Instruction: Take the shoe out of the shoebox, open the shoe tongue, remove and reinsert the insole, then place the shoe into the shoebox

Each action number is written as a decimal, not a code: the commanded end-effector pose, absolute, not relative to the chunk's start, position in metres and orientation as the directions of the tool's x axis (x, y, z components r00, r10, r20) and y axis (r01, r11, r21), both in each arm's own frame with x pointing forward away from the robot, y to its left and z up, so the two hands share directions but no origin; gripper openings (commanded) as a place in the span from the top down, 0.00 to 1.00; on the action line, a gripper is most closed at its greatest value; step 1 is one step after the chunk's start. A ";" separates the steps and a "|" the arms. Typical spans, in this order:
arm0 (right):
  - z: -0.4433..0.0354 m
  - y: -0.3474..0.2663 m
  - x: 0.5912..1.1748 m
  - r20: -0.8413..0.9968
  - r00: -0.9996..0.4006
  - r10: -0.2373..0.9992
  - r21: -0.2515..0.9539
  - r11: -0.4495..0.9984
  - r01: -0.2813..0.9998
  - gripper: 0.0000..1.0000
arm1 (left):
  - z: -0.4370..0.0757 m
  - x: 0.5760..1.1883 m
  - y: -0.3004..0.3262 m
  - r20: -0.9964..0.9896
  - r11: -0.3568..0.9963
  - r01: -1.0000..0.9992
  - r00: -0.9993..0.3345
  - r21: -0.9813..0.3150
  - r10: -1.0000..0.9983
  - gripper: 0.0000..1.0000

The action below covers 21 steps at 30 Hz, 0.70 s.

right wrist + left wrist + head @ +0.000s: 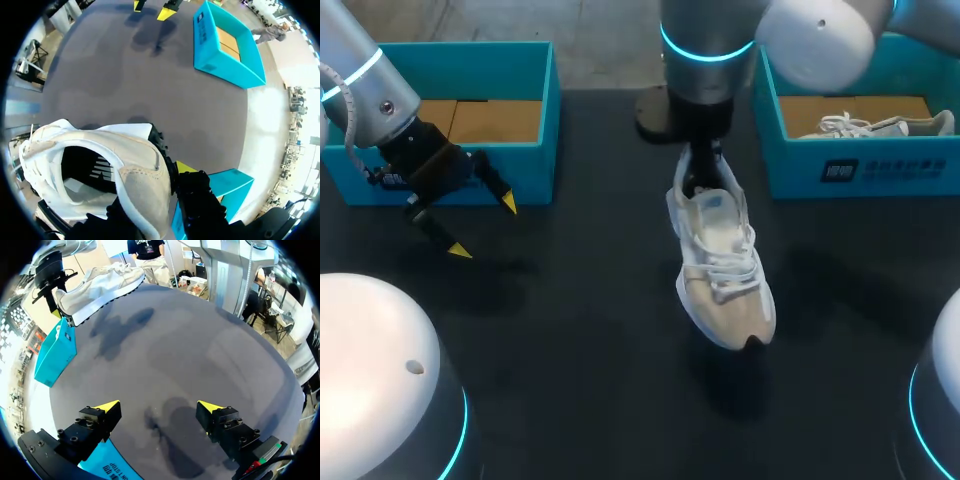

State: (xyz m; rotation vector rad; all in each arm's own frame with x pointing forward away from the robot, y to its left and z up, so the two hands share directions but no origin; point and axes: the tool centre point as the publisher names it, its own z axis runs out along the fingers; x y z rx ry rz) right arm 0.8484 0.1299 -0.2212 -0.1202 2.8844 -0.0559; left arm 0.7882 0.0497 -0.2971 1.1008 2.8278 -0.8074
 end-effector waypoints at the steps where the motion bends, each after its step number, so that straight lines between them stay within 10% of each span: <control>1: -0.220 0.127 0.848 -0.250 -0.964 -0.088 -0.042 0.996 -0.080 1.00 | -0.297 0.788 0.050 -0.180 0.624 0.632 -0.754 -0.460 0.632 0.00; 21: -0.205 0.078 0.877 -0.281 -0.956 -0.084 -0.070 0.995 -0.067 1.00 | -0.272 0.787 0.058 -0.142 0.694 0.587 -0.796 -0.416 0.588 0.00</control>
